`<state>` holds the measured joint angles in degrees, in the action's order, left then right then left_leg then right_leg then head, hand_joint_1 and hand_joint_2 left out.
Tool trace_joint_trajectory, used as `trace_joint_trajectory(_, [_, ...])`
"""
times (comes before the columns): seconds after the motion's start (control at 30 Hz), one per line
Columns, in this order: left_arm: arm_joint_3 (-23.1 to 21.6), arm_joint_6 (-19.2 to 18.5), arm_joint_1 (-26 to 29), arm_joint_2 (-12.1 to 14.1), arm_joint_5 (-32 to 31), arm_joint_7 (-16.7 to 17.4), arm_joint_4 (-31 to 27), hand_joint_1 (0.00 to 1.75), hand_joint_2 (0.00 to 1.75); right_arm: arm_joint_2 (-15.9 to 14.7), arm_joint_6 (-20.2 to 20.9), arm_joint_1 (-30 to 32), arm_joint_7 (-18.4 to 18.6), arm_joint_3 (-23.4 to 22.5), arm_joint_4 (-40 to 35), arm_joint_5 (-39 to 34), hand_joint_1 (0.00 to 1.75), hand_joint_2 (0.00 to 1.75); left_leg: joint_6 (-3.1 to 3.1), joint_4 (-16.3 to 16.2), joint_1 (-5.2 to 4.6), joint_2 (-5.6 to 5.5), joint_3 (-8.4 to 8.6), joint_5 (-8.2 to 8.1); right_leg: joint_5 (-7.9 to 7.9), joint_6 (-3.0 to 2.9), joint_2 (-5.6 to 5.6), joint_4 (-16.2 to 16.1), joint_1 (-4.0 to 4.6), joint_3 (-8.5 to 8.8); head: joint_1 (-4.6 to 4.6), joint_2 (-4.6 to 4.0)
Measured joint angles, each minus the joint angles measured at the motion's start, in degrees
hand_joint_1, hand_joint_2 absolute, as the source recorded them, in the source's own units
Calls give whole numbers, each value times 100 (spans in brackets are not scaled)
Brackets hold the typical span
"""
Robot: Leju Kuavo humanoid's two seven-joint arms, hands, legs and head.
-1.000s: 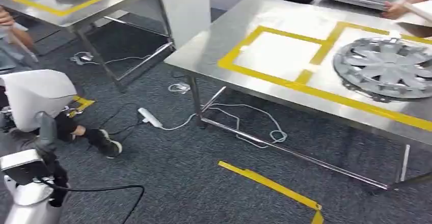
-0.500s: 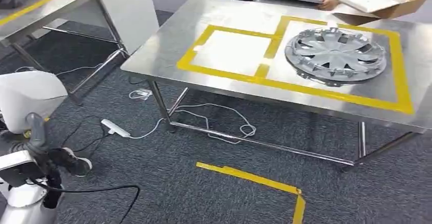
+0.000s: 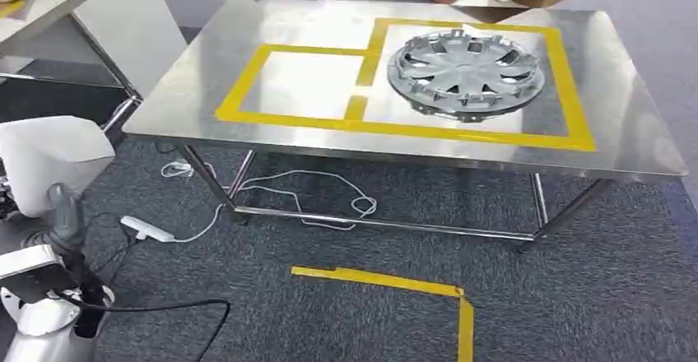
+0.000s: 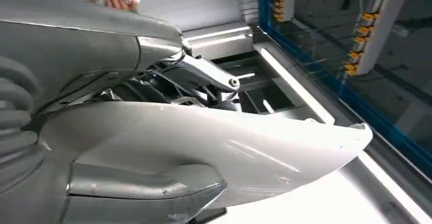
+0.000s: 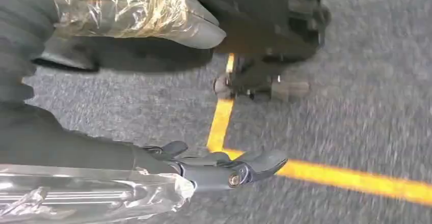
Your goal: Take the parts from the cabinet and place them on the table.
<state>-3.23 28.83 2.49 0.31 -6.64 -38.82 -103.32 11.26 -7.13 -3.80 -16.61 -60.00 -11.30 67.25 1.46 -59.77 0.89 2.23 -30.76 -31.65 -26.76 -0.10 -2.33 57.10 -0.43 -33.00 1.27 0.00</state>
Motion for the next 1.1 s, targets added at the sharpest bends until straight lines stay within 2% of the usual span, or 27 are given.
trace_joint_trajectory(0.03, [13,-2,11,4,0,-2,0,175,175,0,-6,-19,0,0,0,11,0,175,7,-464,3,-114,-218,-242,-6,-24,39,0,0,-2,13,0])
trace_joint_trajectory(0.07, [22,-2,32,7,0,-4,0,175,175,0,-7,-25,-2,0,0,28,0,175,16,-963,5,-157,-466,-450,-11,-33,85,0,7,0,22,0])
trace_joint_trajectory(0.1, [26,-2,48,7,0,-4,0,175,175,0,-9,-19,-2,2,0,39,0,175,19,-1353,4,-166,-676,-566,-15,-40,122,2,14,1,20,0])
trace_joint_trajectory(0.13, [33,-2,60,7,-2,-7,0,175,175,0,-9,-8,-2,2,0,44,0,175,18,-1512,4,-168,-791,-542,-17,-43,159,4,21,9,22,0])
trace_joint_trajectory(0.17, [35,-2,62,6,-2,-9,0,175,175,0,-9,2,-2,2,0,46,0,175,8,-1409,4,-168,-774,-378,-20,-43,194,5,23,24,22,0])
trace_joint_trajectory(0.2, [39,-2,61,7,-2,-13,0,175,175,0,-9,2,-2,2,0,50,0,175,-7,-1088,5,-168,-651,-97,-25,-39,228,10,23,39,20,0])
trace_joint_trajectory(0.27, [59,-4,59,4,-2,-17,0,175,175,7,-9,-4,-4,2,0,50,0,175,-41,-130,7,-173,-246,464,-46,-16,277,14,22,81,22,0])
trace_joint_trajectory(0.3, [68,-2,57,5,-2,-28,0,175,175,7,-9,-8,-4,4,0,50,0,175,-50,74,-14,-183,-154,417,-62,15,296,37,67,73,19,0])
trace_joint_trajectory(0.33, [68,-4,45,4,-4,-35,-4,175,175,7,-11,-10,-4,4,0,52,0,175,-77,197,-6,-179,-127,376,-66,43,314,63,73,28,28,0])
trace_joint_trajectory(0.4, [70,-4,61,0,-4,-46,-9,175,175,7,-11,5,-4,4,0,52,0,175,-117,172,-22,-182,-164,386,-39,101,302,30,62,17,24,0])
trace_joint_trajectory(0.47, [74,-15,60,-15,-4,-48,-24,175,175,4,-11,4,0,4,0,57,0,175,-191,221,22,-177,-150,433,-89,161,296,70,48,-48,31,0])
trace_joint_trajectory(0.5, [74,-22,56,-26,-4,-55,-37,175,175,4,-11,4,0,4,0,59,0,175,-226,221,21,-171,-150,427,-247,190,285,271,47,-119,-13,0])
trace_joint_trajectory(0.53, [76,-26,58,-33,-2,-59,-37,175,175,7,-11,3,2,4,0,59,0,175,-251,220,19,-168,-156,429,-480,211,282,684,34,-305,-44,0])
trace_joint_trajectory(0.6, [81,-28,60,-44,-2,-59,-37,175,175,4,-11,12,2,4,0,57,0,175,-256,218,9,-164,-165,431,-874,247,279,1649,24,-754,-37,0])
trace_joint_trajectory(0.63, [81,-28,62,-50,-2,-61,-37,175,175,7,-11,11,0,4,0,55,0,175,-256,217,7,-164,-164,431,-921,252,278,1907,24,-881,-35,0])
trace_joint_trajectory(0.67, [81,-28,62,-66,-2,-61,-37,175,175,4,-11,4,-2,4,0,55,0,175,-255,215,7,-164,-161,430,-820,250,278,1869,24,-872,-35,0])
trace_joint_trajectory(0.7, [81,-28,62,-72,-4,-61,-37,175,175,4,-11,-5,9,4,0,57,0,175,-253,215,7,-166,-153,428,-610,240,277,1573,24,-728,-33,0])
trace_joint_trajectory(0.77, [81,-28,62,-87,-4,-63,-37,175,175,4,-13,7,13,4,0,57,0,175,-232,214,7,-176,-125,412,-94,194,270,485,25,-178,-37,0])
trace_joint_trajectory(0.8, [81,-28,62,-96,-7,-63,-37,175,175,4,-13,0,13,4,0,57,0,175,-210,211,-4,-176,-125,403,-98,168,247,112,32,-1,-37,0])
trace_joint_trajectory(0.83, [83,-26,59,-96,-6,-63,-37,175,175,4,-11,-13,11,4,0,57,0,175,-177,185,-36,-177,-151,387,-118,148,252,40,45,73,-26,0])
trace_joint_trajectory(0.93, [83,-26,58,-109,-9,-63,-37,175,175,4,-11,28,13,2,0,57,0,175,-85,207,-16,-174,-145,414,-119,77,265,69,70,46,-22,0])
trace_joint_trajectory(0.97, [76,-28,62,-114,-13,-63,-46,175,175,7,-11,28,13,4,0,57,0,175,-46,178,-2,-175,-150,368,-80,15,261,16,14,77,-33,0])
trace_joint_trajectory(1.0, [79,-26,55,-116,-13,-63,-46,175,175,7,-9,18,11,4,0,59,0,175,-26,56,-6,-181,-191,269,-82,-16,260,8,20,86,-2,0])
trace_joint_trajectory(1.03, [87,-22,40,-105,-13,-63,-46,175,175,7,-7,9,11,4,0,59,0,175,-7,-249,0,-188,-327,74,-83,-43,261,9,21,88,41,0])
trace_joint_trajectory(1.1, [109,-20,52,-98,-9,-63,-46,175,175,7,9,11,13,4,0,61,0,175,29,-1222,7,-188,-801,-367,-96,-68,262,10,33,87,41,0])
